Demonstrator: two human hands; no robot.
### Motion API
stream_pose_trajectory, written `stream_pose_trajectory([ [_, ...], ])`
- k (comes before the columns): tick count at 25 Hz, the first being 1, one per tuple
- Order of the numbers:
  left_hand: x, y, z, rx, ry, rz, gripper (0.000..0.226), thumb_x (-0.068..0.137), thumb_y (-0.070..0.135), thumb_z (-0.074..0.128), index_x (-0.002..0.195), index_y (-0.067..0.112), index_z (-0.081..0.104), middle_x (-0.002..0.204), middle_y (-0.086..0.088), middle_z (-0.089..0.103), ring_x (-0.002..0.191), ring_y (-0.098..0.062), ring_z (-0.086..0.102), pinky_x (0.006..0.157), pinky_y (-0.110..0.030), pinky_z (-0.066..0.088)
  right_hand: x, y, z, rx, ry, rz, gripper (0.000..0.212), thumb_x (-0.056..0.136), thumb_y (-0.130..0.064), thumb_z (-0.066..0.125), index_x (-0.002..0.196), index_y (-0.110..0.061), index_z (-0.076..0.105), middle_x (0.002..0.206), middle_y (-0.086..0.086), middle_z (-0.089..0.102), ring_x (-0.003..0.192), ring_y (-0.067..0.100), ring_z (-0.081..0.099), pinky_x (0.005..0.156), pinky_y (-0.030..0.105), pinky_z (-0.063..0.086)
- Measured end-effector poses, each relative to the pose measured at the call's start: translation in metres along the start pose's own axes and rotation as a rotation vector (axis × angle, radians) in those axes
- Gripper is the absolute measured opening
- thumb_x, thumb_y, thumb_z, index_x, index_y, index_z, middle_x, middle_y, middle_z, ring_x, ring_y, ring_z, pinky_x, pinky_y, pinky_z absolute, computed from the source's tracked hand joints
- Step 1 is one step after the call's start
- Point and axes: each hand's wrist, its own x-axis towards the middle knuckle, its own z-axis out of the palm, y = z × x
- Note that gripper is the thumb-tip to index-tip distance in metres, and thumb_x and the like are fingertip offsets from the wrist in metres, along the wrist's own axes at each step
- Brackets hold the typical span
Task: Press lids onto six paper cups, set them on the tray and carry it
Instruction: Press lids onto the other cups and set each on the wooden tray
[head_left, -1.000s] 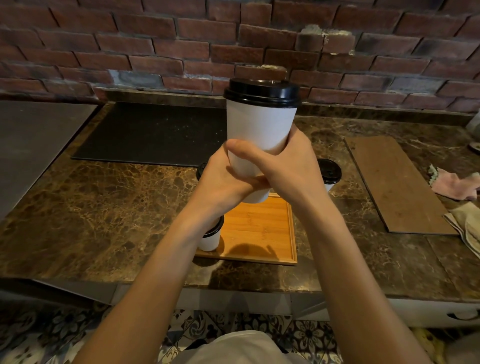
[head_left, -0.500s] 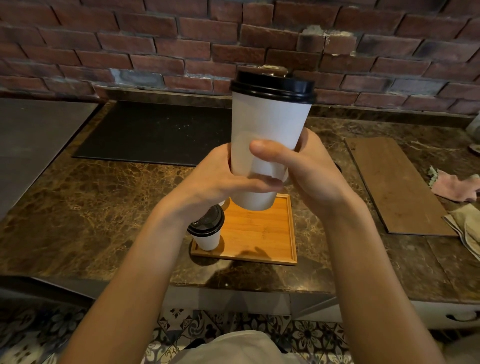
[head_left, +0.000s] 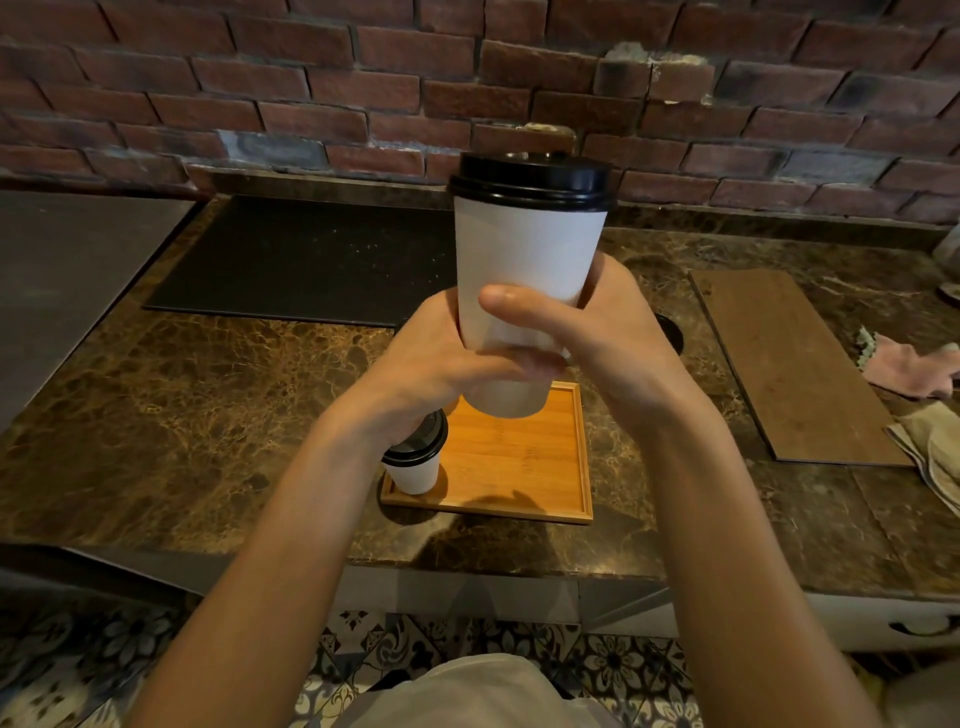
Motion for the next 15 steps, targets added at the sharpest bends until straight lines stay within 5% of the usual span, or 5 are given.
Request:
stream_pose_trajectory([
  [7, 0.002, -0.001, 0.008, 0.084, 0.164, 0.06, 0.047, 0.068, 0.014, 0.081, 0.109, 0.021, 0.061, 0.103, 0.005, 0.068, 0.095, -0.005, 0.065, 0.072, -0.014, 0.051, 0.0, -0.002, 0.009, -0.102, 0.168, -0.022, 0.073, 0.066, -0.042, 0.084, 0.128, -0.02, 0.051, 0.109, -0.007, 0.063, 0.098, 0.007, 0.065, 0.077, 0.026, 0.059],
  [12, 0.005, -0.003, 0.012, 0.235, 0.211, 0.079, 0.04, 0.073, 0.011, 0.078, 0.107, 0.019, 0.059, 0.094, 0.013, 0.063, 0.086, 0.014, 0.06, 0.066, -0.003, 0.045, 0.001, 0.001, 0.017, -0.128, 0.262, -0.02, 0.079, 0.067, -0.039, 0.088, 0.132, -0.016, 0.049, 0.116, -0.001, 0.062, 0.106, 0.014, 0.063, 0.085, 0.039, 0.059],
  [15, 0.003, -0.005, 0.01, 0.194, 0.183, 0.078, 0.046, 0.072, 0.009, 0.079, 0.113, 0.012, 0.058, 0.099, 0.009, 0.064, 0.092, 0.007, 0.062, 0.068, -0.006, 0.047, 0.0, 0.001, 0.016, -0.128, 0.25, -0.017, 0.078, 0.066, -0.04, 0.088, 0.131, -0.018, 0.05, 0.116, -0.002, 0.063, 0.105, 0.013, 0.064, 0.086, 0.04, 0.059],
])
